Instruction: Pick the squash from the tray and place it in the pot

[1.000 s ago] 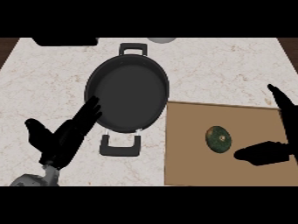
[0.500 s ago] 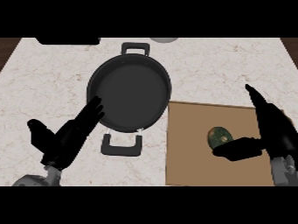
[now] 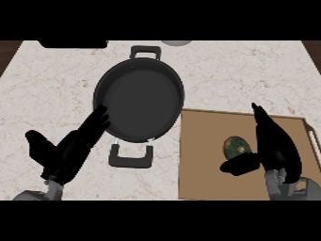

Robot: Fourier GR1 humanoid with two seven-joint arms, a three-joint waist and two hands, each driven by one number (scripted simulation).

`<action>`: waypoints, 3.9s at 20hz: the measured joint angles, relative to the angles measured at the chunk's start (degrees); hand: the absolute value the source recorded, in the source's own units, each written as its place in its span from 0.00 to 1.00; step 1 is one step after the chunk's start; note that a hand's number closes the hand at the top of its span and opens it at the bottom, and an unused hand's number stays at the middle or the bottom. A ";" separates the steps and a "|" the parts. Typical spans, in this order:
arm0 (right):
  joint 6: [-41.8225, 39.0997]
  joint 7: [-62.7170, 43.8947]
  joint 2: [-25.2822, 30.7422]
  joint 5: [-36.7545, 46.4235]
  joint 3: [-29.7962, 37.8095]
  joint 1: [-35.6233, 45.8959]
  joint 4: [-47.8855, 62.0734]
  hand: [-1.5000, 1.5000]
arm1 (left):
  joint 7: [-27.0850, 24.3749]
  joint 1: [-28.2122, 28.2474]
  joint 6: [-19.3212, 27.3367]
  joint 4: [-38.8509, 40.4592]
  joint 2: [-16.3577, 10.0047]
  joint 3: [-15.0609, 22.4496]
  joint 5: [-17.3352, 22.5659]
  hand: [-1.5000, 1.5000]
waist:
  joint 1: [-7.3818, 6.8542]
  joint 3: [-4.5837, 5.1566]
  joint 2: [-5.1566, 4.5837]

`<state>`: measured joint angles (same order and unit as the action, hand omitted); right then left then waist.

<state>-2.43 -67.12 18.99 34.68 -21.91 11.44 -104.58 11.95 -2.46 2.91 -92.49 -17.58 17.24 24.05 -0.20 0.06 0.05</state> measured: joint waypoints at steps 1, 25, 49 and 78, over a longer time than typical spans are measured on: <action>-0.06 0.29 -0.25 0.87 0.00 -0.43 0.59 0.00 | 0.16 -0.53 0.02 0.39 0.19 -0.29 -0.09 0.50 | 0.08 0.00 -0.01; -3.66 4.85 -9.70 10.69 5.72 -3.86 10.73 0.00 | 2.74 0.72 -1.90 -1.66 3.64 -2.60 -4.08 0.50 | 0.12 -0.05 -0.05; -1.16 17.91 -14.04 15.04 10.27 -3.09 20.15 1.00 | 4.91 2.39 -6.32 -2.68 9.02 -6.87 -9.35 0.50 | 0.15 0.00 0.01; -19.08 18.71 -8.99 26.96 -8.05 -4.73 -27.18 1.00 | 5.71 1.49 -8.00 -1.99 10.36 -8.91 -9.79 0.50 | 0.40 -0.01 0.13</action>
<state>-21.51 -48.40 10.00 61.64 -29.96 6.72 -131.76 17.67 -0.98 -5.09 -94.47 -7.22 8.33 14.26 0.20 0.05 0.19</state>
